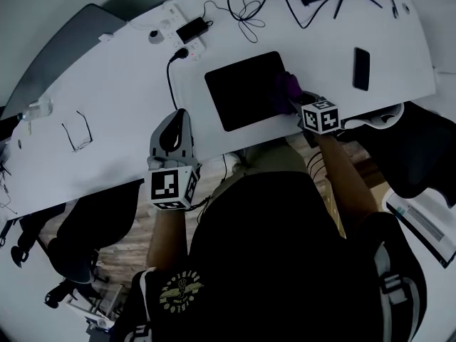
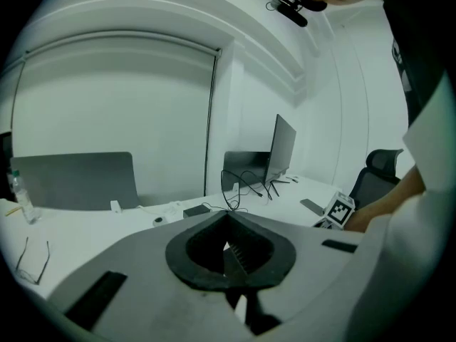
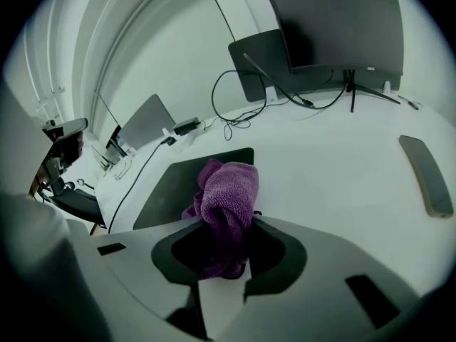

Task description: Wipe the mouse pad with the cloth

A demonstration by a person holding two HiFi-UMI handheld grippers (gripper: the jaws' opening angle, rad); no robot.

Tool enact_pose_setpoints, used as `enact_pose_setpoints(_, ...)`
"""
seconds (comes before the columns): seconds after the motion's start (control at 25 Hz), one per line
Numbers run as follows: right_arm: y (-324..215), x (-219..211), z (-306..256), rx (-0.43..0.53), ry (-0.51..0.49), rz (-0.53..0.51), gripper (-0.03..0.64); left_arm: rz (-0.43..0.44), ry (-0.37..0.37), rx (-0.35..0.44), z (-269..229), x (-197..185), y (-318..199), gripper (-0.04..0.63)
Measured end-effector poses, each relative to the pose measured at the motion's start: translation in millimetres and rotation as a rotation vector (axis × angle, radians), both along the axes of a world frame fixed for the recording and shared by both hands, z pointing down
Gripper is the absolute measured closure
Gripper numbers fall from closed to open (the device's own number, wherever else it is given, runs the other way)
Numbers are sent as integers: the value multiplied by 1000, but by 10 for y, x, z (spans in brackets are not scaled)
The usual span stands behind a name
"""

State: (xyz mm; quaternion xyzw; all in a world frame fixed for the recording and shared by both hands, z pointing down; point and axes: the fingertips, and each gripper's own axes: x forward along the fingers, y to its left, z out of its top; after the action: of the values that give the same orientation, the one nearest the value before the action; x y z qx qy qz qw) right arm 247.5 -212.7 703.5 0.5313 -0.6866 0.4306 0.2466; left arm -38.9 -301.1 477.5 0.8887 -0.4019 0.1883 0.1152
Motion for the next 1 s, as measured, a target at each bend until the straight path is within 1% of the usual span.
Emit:
enact_pose_setpoints(0.12, 40, -28, -258, 40, -23, 13, 503, 2, -5, 34, -203, -36, 4, 593)
enact_pose_setpoints(0.24, -56, -32, -631, 132, -34, 18, 503, -20, 11, 84, -442, -63, -40, 592)
enact_pose_setpoints(0.4, -99, -135, -1062, 243, -36, 4, 503, -74, 34, 136, -745, -249, -29, 593)
enact_pose_setpoints(0.6, -51, -293, -1707, 410, -29, -52, 505, -101, 26, 210, -1127, -452, 108, 593)
enact_pose_setpoints(0.8, -2, -370, -2472, 570, -7, -43, 506, -122, 20, 251, -1418, -676, 236, 593)
enact_pose_setpoints(1.0, 193, -495, -3300, 744, 18, -37, 506, -130, 61, 322, -1782, -872, 478, 592)
